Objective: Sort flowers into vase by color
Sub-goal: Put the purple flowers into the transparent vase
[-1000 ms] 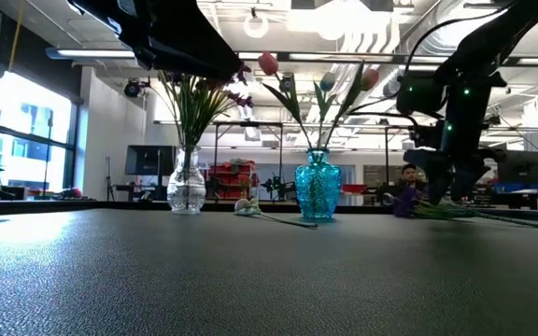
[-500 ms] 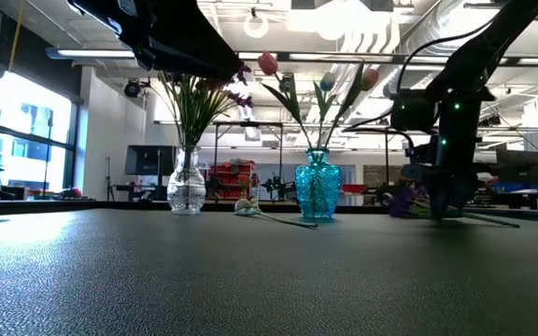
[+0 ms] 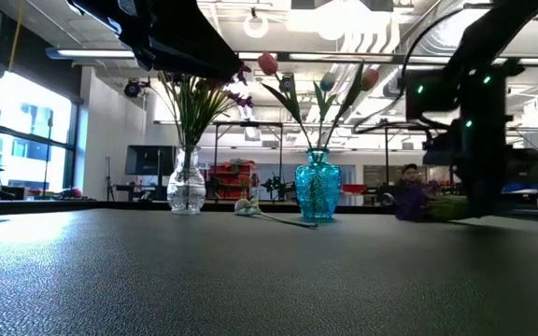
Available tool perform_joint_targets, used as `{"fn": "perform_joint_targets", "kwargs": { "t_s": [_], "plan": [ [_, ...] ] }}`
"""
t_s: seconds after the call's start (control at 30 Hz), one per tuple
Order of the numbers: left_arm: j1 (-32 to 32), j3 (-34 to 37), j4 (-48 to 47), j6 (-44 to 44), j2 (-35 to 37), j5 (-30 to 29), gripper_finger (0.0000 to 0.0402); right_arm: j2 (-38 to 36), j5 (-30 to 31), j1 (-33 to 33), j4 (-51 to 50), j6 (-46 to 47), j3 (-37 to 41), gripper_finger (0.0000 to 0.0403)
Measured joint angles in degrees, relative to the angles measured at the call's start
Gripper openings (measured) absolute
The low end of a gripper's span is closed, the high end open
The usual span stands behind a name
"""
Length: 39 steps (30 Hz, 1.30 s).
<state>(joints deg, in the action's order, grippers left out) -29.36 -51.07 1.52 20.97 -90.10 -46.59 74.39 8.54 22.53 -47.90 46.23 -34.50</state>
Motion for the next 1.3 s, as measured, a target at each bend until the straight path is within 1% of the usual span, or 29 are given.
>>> {"fn": "perform_joint_targets", "kwargs": {
  "t_s": [0.2, 0.3, 0.37, 0.47, 0.57, 0.63, 0.7, 0.77, 0.87, 1.03, 1.1, 1.17, 1.23, 1.3],
  "plan": [
    [-0.16, 0.00, 0.04, -0.02, 0.00, 0.00, 0.0168, -1.82, -3.37, -21.29, 1.97, 15.66, 0.00, 0.0005],
    [-1.07, 0.00, -0.01, -0.50, 0.02, -0.02, 0.0168, -1.79, -3.50, -31.87, 6.43, 21.50, 0.00, 0.0002],
    [-2.46, 0.02, -0.44, -0.99, 0.18, 0.00, 0.0168, -1.79, -2.33, -38.30, 12.41, 23.36, 0.00, 0.0003],
    [-5.28, 0.02, -1.24, -1.07, 1.38, -0.02, 0.0168, -1.03, 1.42, -46.09, 25.20, 23.77, -0.02, 0.0002],
    [-8.64, 0.02, -2.60, -0.16, 3.23, -0.02, 0.0168, 1.81, 6.18, -50.13, 38.50, 21.42, -0.58, 0.0001],
    [-10.87, 0.02, -3.92, 1.42, 4.66, -0.53, 0.0168, 5.20, 8.51, -50.48, 43.13, 18.29, -2.80, 0.0001],
    [-13.14, 0.02, -6.46, 4.41, 6.19, -1.46, 0.0168, 9.90, 9.57, -49.38, 43.37, 14.95, -6.62, 0.0001],
    [-15.14, 0.02, -10.59, 9.50, 7.59, -2.46, 0.0168, 15.36, 9.66, -47.35, 42.95, 11.42, -11.28, 0.0001],
    [-17.99, 0.02, -19.03, 20.63, 8.93, -3.77, 0.0168, 24.17, 9.08, -43.31, 42.96, 6.89, -19.53, 0.0001],
    [-21.74, 0.02, -33.20, 42.65, 8.77, -3.93, 0.0168, 37.06, 1.93, -36.37, 42.59, -3.88, -34.67, 0.0001],
    [-23.00, 0.02, -37.60, 49.80, 7.97, -3.91, 0.0168, 40.94, 0.96, -34.06, 42.63, -8.84, -40.50, 0.0001],
    [-23.99, 0.02, -40.40, 55.09, 6.90, -3.93, 0.0168, 43.73, 0.89, -32.02, 42.50, -13.09, -45.50, 0.0004],
    [-24.77, 0.02, -41.98, 58.79, 5.37, -3.93, 0.0168, 45.54, 0.80, -30.09, 41.34, -16.76, -49.83, 0.0014],
    [-25.31, 0.02, -42.29, 61.07, 3.54, -3.93, 0.0168, 46.14, 0.34, -28.40, 39.97, -19.25, -52.70, 0.0032]
  ]
}}
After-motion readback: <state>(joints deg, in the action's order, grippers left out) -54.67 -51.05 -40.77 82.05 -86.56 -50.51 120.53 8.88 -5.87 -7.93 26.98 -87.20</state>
